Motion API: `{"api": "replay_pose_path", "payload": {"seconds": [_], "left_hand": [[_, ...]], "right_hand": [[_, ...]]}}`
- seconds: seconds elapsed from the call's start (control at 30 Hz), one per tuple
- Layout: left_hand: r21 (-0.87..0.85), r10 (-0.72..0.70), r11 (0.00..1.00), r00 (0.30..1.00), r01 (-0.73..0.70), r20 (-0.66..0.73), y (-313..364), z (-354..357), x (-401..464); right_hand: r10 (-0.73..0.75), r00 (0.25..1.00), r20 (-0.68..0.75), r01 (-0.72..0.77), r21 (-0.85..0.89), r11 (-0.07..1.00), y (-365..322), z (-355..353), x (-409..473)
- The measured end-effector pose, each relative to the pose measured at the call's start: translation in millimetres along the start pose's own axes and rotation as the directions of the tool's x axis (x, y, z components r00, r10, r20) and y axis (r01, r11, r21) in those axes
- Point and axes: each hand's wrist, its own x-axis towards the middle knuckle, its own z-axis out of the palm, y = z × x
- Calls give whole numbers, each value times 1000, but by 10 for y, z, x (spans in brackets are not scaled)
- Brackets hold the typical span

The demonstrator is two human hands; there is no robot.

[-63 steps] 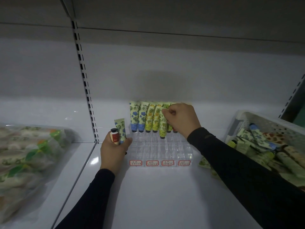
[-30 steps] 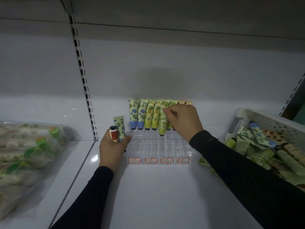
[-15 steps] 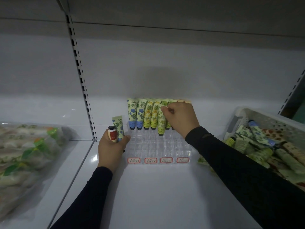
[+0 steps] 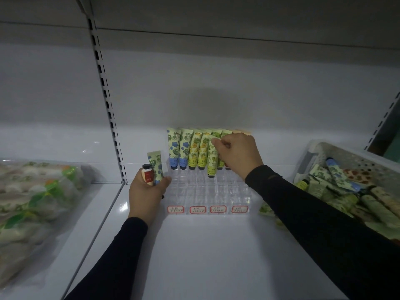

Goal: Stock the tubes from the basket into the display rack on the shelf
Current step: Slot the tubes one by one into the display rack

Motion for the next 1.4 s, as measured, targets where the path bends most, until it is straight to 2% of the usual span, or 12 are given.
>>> {"api": "replay_pose_path", "payload": {"seconds": [0.1,0.23,0.4,0.47,0.53,0.7,0.83,1.0,1.1,1.2,1.3,1.4], "left_hand": [[-3,2,1000,1000,-2,0,0,3,1],[10,10,1000,1000,-10,-18,19,-23,-2],[-106,12,994,995,-22,-96,190,-145,-55],[-151,3,988,999,-9,-42,325,-173,-113],[-155,-10,988,997,22,75,474,-158,-200],[-183,-14,980,947,76,322,739,0,-405],[-118,9,992,906,45,422,811,130,-551],[-114,-3,991,884,63,468,816,250,-646],[-125,-4,990,896,67,443,790,248,-643],[-118,12,992,934,32,357,736,133,-531],[-82,9,997,985,5,171,573,-27,-315],[29,-15,999,1000,14,25,377,-120,-122]], "right_hand": [[0,1000,5,0,-24,1000,-2,-21,-34],[-26,997,-69,21,-71,997,8,-89,-140],[-35,995,-93,30,-58,998,15,-237,-310],[-49,997,-56,48,-27,999,-12,-283,-364],[-46,999,26,45,40,998,-62,-308,-403],[-18,980,200,-40,280,959,-297,-367,-515],[15,970,243,-107,371,922,-380,-432,-569],[54,948,313,-203,467,860,-334,-474,-586],[107,940,325,-275,530,802,-284,-503,-554],[148,938,314,-306,545,781,-274,-514,-475],[131,950,283,-255,462,850,-312,-514,-371],[104,976,192,-165,342,925,-373,-476,-272]]}}
